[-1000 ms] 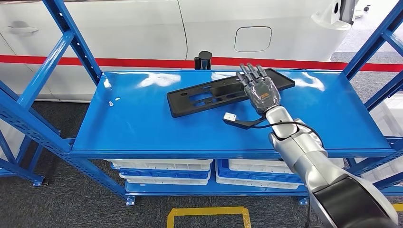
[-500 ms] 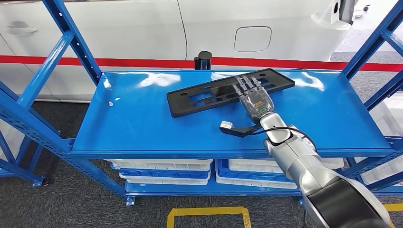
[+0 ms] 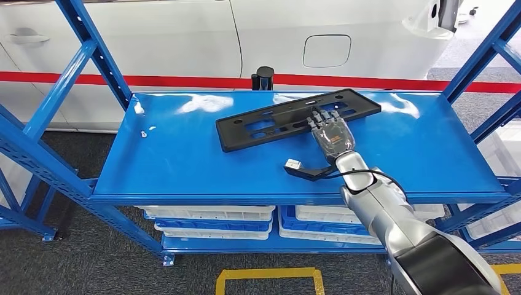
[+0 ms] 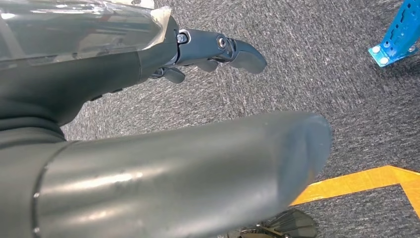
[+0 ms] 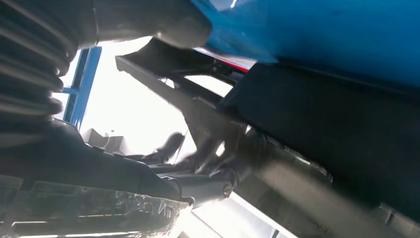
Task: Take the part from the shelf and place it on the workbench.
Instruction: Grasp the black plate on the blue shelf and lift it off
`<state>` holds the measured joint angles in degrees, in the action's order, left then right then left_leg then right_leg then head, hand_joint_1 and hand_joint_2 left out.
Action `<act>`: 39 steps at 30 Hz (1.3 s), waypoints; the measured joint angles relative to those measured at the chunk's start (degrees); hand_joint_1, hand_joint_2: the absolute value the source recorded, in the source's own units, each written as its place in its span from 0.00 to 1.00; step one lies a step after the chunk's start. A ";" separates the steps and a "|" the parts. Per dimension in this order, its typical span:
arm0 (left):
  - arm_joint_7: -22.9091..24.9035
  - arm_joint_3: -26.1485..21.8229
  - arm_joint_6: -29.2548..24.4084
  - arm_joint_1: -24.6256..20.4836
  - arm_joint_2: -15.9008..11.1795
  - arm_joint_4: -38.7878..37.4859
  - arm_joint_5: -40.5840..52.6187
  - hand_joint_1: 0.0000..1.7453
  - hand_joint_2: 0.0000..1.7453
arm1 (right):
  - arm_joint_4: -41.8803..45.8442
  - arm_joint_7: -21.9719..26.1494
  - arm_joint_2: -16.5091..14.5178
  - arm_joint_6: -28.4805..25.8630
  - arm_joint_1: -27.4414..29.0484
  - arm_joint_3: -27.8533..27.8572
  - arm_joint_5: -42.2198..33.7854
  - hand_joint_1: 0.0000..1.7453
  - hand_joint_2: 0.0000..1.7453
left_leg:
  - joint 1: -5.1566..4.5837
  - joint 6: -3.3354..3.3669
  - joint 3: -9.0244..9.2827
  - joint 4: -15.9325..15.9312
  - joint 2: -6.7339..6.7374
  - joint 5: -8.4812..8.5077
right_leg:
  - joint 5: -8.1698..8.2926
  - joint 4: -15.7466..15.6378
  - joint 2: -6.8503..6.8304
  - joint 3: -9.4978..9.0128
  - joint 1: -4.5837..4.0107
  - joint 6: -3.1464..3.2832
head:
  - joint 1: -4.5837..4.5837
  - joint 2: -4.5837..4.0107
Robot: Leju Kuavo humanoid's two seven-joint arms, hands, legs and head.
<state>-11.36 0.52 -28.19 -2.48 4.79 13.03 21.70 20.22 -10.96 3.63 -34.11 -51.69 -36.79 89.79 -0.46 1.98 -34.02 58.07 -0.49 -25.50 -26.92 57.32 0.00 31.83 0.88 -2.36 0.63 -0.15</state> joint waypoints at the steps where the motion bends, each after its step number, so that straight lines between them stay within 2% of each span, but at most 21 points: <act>1: 0.02 0.00 -0.01 0.00 0.00 0.00 0.00 0.00 0.00 | -0.02 -0.05 0.05 -0.11 0.00 -0.01 0.00 0.80 1.00 | 0.00 0.00 0.00 0.00 0.00 0.00 | 0.00 0.00 0.00 0.00 0.00 0.00 | 0.01 0.00; 3: 0.02 0.00 -0.01 -0.01 0.01 0.00 0.00 0.00 0.00 | -0.05 -0.15 0.11 -0.22 0.01 -0.01 0.01 0.80 1.00 | 0.00 0.00 0.00 0.00 0.00 0.00 | 0.00 0.00 0.00 0.00 0.00 0.00 | 0.01 0.00; 7: 0.02 0.00 -0.01 -0.01 0.06 0.00 0.03 0.00 0.00 | -0.11 -0.26 0.23 -0.34 0.03 -0.04 0.09 0.94 1.00 | 0.01 0.00 0.01 0.00 -0.01 0.00 | 0.00 0.00 0.00 0.00 0.00 0.00 | 0.02 0.00; 9: 0.06 0.00 -0.01 -0.02 0.08 0.00 0.26 0.00 0.00 | -0.14 -0.63 0.30 -0.46 0.12 -0.07 0.08 0.96 1.00 | 0.01 0.00 0.01 0.00 0.00 0.00 | 0.00 0.00 0.00 0.00 0.00 0.00 | 0.01 0.00; 17: 1.18 0.03 0.02 -0.49 0.11 0.09 2.18 0.00 0.00 | -0.25 -3.46 1.86 -1.53 0.56 -0.95 -0.04 0.97 1.00 | 0.00 0.00 0.01 0.00 0.01 0.00 | 0.00 0.00 0.00 0.00 0.00 0.00 | 0.02 0.00; 31: 2.52 0.39 -0.87 -0.81 0.13 1.32 4.63 0.00 0.00 | -0.27 -5.33 5.03 -3.21 0.55 -3.25 -0.09 0.98 1.00 | 0.00 0.00 0.13 0.00 0.01 0.00 | 0.00 -0.01 0.01 -0.10 0.00 0.00 | 0.01 0.00; 35: 2.60 0.39 -1.01 -0.83 0.13 1.50 4.77 0.00 0.00 | -0.27 -5.55 5.41 -3.52 0.55 -3.61 -0.09 0.01 1.00 | 0.00 0.00 0.15 0.00 0.02 0.00 | 0.00 -0.01 0.01 -0.12 0.00 0.00 | 0.01 0.00; 39: 2.64 0.39 -1.18 -0.82 0.14 1.71 5.11 0.00 0.00 | -0.25 -7.22 5.69 -5.45 0.53 -5.03 -0.09 0.00 1.00 | 0.00 0.00 0.15 0.00 0.02 0.00 | 0.00 -0.01 0.01 -0.13 0.00 0.00 | 0.01 0.00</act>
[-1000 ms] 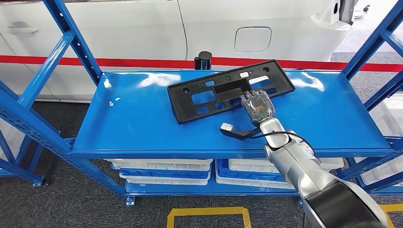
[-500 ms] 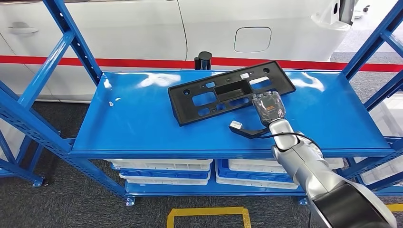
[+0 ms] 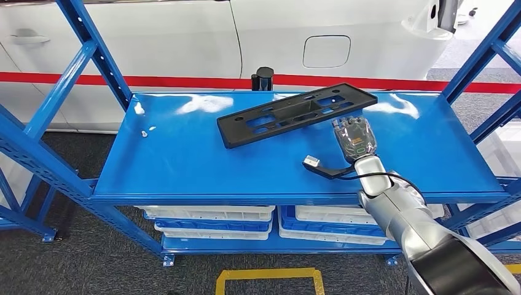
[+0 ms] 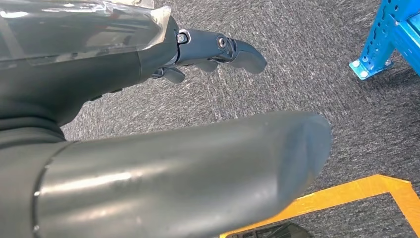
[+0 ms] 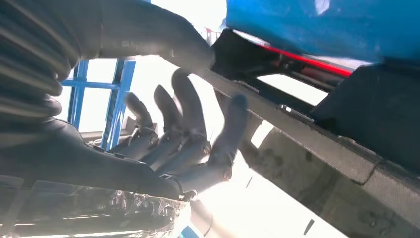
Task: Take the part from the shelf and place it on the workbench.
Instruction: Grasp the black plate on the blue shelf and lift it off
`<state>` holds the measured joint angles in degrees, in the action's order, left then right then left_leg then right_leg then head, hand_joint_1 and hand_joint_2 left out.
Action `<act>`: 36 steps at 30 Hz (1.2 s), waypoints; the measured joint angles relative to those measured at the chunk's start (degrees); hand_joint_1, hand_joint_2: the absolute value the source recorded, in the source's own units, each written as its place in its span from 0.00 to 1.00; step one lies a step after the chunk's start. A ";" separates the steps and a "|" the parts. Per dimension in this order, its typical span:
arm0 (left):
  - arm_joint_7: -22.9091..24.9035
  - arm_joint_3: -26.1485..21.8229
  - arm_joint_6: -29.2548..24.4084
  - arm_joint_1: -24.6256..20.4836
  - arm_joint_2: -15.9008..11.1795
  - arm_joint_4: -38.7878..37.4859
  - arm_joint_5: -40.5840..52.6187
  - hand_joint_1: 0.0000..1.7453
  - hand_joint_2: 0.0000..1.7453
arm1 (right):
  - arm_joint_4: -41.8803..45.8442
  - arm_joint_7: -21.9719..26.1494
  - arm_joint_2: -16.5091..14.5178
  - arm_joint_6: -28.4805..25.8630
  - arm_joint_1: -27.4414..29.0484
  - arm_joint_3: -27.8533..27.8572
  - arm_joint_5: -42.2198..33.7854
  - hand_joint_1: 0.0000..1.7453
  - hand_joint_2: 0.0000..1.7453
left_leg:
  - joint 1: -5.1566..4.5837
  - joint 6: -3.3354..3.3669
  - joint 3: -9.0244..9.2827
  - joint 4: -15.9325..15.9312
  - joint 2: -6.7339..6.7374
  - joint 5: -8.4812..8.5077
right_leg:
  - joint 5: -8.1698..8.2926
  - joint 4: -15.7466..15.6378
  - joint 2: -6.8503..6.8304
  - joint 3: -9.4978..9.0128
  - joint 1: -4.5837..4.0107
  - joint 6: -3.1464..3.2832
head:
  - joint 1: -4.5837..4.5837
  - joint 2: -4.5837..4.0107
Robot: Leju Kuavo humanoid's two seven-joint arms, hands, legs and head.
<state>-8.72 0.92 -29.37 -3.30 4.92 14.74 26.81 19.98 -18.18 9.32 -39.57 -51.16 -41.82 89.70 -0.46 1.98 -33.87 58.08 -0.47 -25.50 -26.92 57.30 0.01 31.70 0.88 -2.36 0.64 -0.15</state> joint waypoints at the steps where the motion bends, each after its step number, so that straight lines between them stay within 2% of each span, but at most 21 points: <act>1: 0.01 0.00 -0.01 0.00 0.01 0.07 0.04 0.00 0.00 | 0.00 -0.30 0.05 -0.27 -0.01 -0.44 0.00 0.00 1.00 | 0.00 0.00 0.00 0.00 0.00 0.00 | 0.00 0.00 0.00 0.00 0.00 0.00 | 0.00 0.00; 13: -0.32 -0.07 -0.65 0.07 0.04 0.26 0.15 0.00 0.00 | 1.13 -2.32 0.60 -0.74 -0.10 -2.88 0.03 0.00 1.00 | 0.00 0.00 0.00 0.00 0.00 0.00 | 0.00 0.00 0.00 -0.01 0.00 0.00 | -0.01 0.00; 20: -1.74 -0.88 -1.56 0.66 0.21 0.26 -0.10 0.00 0.00 | 4.64 -4.89 1.55 -0.76 0.03 -5.60 0.25 0.00 1.00 | 0.00 0.00 -0.05 0.00 -0.02 0.00 | 0.00 0.01 0.00 0.02 0.00 0.00 | 0.00 0.00; 25: -2.51 -1.76 -1.80 1.16 0.37 0.26 -0.15 0.00 0.00 | 9.79 -7.44 3.40 -0.77 0.61 -6.63 0.20 0.00 1.00 | 0.00 0.00 -0.11 0.00 -0.03 0.00 | 0.00 0.01 0.00 0.07 0.00 0.00 | 0.00 0.00; 31: -2.92 -2.60 -1.80 1.26 0.41 0.26 -0.10 0.00 0.00 | 13.57 -3.79 4.15 -0.76 0.83 -6.77 0.20 0.00 1.00 | 0.00 0.00 -0.14 0.00 -0.01 0.00 | 0.00 0.01 -0.01 0.07 0.00 0.00 | 0.00 0.00; 36: -3.45 -3.21 -1.86 1.28 0.51 0.24 -0.10 0.00 0.00 | 13.42 0.12 1.58 -0.76 0.37 -6.63 0.20 0.00 1.00 | 0.01 0.00 -0.13 0.00 0.00 0.00 | 0.00 0.02 0.00 0.08 -0.02 0.00 | 0.01 0.00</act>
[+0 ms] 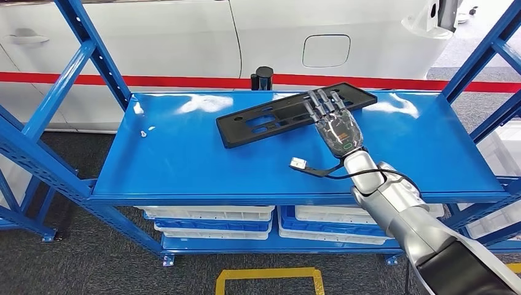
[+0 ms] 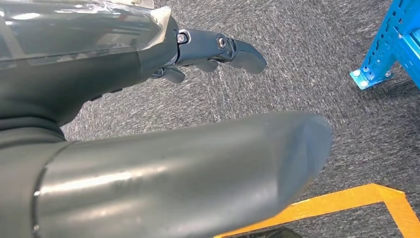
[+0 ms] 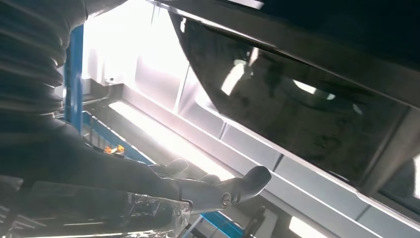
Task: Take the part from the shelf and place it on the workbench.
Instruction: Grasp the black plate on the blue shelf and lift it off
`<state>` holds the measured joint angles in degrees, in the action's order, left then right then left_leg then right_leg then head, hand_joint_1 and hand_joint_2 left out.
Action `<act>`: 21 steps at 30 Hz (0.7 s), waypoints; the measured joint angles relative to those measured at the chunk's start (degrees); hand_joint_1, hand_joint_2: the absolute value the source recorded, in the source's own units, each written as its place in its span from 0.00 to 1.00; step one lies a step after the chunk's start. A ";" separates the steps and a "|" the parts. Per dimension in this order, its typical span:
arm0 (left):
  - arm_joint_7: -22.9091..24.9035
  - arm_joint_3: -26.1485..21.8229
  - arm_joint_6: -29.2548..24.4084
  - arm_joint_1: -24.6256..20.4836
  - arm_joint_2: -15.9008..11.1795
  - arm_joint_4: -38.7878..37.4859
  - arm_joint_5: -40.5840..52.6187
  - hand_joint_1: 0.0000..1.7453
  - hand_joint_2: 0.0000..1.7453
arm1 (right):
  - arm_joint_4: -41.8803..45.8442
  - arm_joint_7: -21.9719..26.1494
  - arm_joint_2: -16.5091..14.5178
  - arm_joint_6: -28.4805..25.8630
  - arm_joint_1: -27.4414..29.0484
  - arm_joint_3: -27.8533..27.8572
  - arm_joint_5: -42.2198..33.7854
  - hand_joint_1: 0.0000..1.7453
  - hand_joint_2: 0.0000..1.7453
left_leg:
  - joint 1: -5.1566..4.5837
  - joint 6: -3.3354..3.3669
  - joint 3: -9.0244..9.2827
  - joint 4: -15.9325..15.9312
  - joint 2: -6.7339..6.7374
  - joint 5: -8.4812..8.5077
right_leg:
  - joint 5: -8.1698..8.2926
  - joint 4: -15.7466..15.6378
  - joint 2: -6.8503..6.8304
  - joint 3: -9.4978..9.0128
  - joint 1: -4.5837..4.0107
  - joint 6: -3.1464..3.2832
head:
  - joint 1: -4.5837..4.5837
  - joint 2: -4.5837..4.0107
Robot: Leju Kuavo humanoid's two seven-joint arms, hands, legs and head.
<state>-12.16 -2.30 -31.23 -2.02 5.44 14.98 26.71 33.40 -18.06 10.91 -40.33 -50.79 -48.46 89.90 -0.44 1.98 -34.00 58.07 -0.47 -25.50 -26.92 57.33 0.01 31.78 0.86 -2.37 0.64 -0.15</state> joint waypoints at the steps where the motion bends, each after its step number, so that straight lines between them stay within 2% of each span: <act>1: -0.07 -0.04 0.00 0.00 0.02 -0.01 0.00 0.00 0.00 | -0.17 0.42 -0.62 0.00 -0.22 0.00 0.00 0.00 1.00 | 0.00 0.00 0.00 0.00 0.00 0.00 | 0.00 0.00 0.00 0.01 0.00 0.00 | -0.01 0.00; 6: -0.19 -0.16 0.00 0.02 0.09 -0.01 0.01 0.00 0.00 | -0.84 1.11 -2.73 0.00 -1.16 0.00 -0.02 0.00 1.00 | 0.01 0.00 -0.02 0.00 -0.07 0.00 | -0.01 0.00 -0.02 0.01 -0.01 0.01 | -0.01 0.00; 15: -0.21 -0.20 0.00 0.05 0.11 -0.01 0.25 0.00 0.00 | -1.64 2.19 -4.19 0.01 -1.51 0.13 -0.10 0.00 1.00 | -0.03 0.00 -0.04 0.00 -0.04 0.00 | 0.00 -0.01 -0.01 0.02 0.02 0.00 | -0.01 0.00; 21: -0.04 -0.18 0.39 -0.07 0.14 -0.01 1.31 0.00 0.00 | -3.17 4.77 -7.36 0.00 -1.51 1.37 -0.82 0.00 1.00 | 0.04 0.00 -0.03 0.00 -0.03 0.00 | -0.01 0.00 -0.01 0.05 -0.05 0.01 | -0.01 0.00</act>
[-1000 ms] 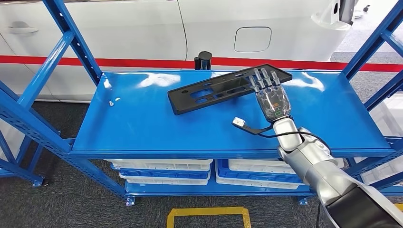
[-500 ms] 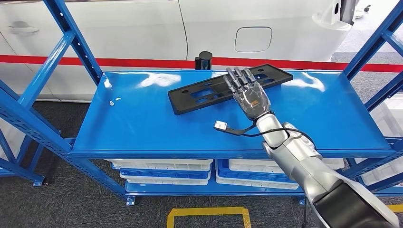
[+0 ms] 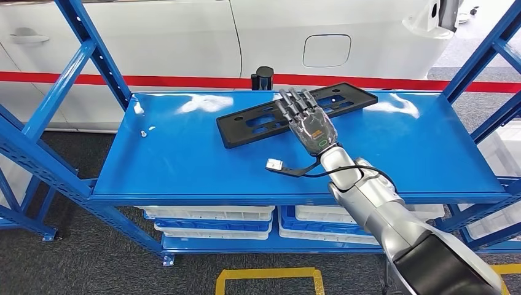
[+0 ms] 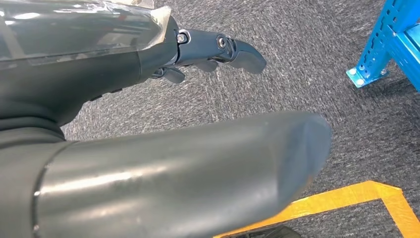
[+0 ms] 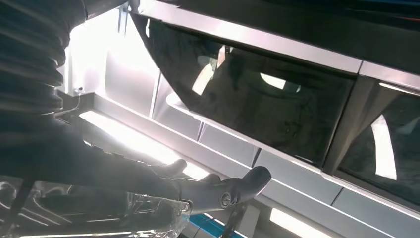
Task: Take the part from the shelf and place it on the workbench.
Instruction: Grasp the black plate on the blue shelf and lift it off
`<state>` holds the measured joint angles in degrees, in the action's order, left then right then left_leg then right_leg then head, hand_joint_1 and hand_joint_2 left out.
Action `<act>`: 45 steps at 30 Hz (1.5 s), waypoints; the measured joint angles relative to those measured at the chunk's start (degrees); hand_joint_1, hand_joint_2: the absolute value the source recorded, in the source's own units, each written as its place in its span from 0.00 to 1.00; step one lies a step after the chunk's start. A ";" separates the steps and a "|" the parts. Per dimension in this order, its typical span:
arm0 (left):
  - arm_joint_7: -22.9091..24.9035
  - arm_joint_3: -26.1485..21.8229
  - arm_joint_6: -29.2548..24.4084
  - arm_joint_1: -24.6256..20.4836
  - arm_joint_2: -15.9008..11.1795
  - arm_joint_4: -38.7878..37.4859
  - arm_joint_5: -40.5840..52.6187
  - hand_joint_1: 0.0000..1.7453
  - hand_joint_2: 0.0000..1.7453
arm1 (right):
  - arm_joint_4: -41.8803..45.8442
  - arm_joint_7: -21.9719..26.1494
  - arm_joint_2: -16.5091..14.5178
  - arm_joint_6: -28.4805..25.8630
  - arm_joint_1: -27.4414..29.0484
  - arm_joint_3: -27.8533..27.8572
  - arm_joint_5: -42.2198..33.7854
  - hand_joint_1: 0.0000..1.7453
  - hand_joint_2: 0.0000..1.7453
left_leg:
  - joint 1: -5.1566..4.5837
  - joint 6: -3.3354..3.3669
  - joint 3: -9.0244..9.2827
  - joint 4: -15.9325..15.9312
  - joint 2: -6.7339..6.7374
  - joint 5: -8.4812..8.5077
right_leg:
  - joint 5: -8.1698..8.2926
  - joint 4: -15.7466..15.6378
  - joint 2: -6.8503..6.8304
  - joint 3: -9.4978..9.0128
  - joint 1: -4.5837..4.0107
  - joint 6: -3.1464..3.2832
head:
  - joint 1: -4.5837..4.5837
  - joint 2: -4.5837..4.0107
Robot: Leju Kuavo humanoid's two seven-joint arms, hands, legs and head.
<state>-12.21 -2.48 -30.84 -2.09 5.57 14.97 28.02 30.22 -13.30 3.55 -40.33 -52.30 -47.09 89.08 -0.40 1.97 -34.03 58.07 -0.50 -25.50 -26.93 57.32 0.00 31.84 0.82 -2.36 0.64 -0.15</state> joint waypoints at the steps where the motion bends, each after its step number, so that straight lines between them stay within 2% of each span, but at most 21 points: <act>1: 0.16 0.02 0.17 -0.07 0.01 0.00 0.30 0.00 0.00 | -0.44 0.33 -0.54 0.00 0.02 0.29 0.00 0.00 1.00 | 0.01 0.00 0.00 0.00 0.00 0.00 | 0.00 0.00 0.00 0.00 -0.02 0.00 | 0.00 0.00; 8: 2.11 0.33 1.44 -0.91 -0.01 0.00 2.57 0.00 0.00 | -4.01 0.83 -2.59 0.74 0.11 2.26 0.14 0.02 1.00 | 0.01 0.00 -0.01 0.00 -0.01 0.00 | 0.00 0.00 0.00 0.00 -0.02 0.00 | -0.01 0.00; 9: 2.47 0.39 1.63 -1.02 -0.02 0.01 2.85 0.00 0.00 | -4.58 0.92 -2.72 1.28 0.13 2.69 -0.09 0.13 1.00 | 0.00 0.00 -0.01 0.00 -0.01 0.00 | 0.00 0.00 0.00 0.00 -0.01 0.00 | -0.02 0.00; 12: 3.33 0.52 1.97 -1.31 -0.07 0.03 3.51 0.00 0.00 | -5.89 1.36 -3.00 2.97 0.28 3.99 -0.65 0.68 1.00 | -0.02 0.00 -0.01 0.00 0.00 0.00 | 0.00 -0.01 0.00 0.01 0.00 0.00 | -0.01 0.00; 13: 3.55 0.56 2.03 -1.41 -0.08 0.04 3.69 0.00 0.00 | -6.22 1.45 -3.03 3.41 0.38 4.35 -0.70 0.77 1.00 | -0.02 0.00 -0.01 0.00 -0.01 0.00 | 0.00 -0.01 0.00 0.01 0.01 0.00 | 0.00 0.00; 28: 5.02 1.61 2.19 -1.87 -0.09 0.44 5.01 0.00 0.00 | -8.42 1.02 -2.13 4.81 1.39 6.79 0.06 0.92 1.00 | 0.00 0.00 -0.01 0.00 0.02 0.00 | 0.00 -0.01 0.00 0.03 -0.01 0.00 | -0.01 0.00; 45: 5.99 1.69 2.16 -1.89 -0.10 0.88 6.69 0.00 0.00 | -8.76 -0.72 1.22 5.97 1.49 7.12 0.62 0.94 1.00 | 0.00 0.00 0.09 0.01 0.04 0.00 | 0.00 -0.02 0.01 -0.06 -0.01 0.00 | -0.01 0.00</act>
<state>-6.22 -0.79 -28.68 -3.98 5.47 15.86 34.71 21.46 -14.02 4.77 -34.36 -50.81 -39.97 89.70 -0.40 1.97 -33.94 58.08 -0.46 -25.50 -26.93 57.31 0.02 31.78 0.81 -2.36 0.63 -0.15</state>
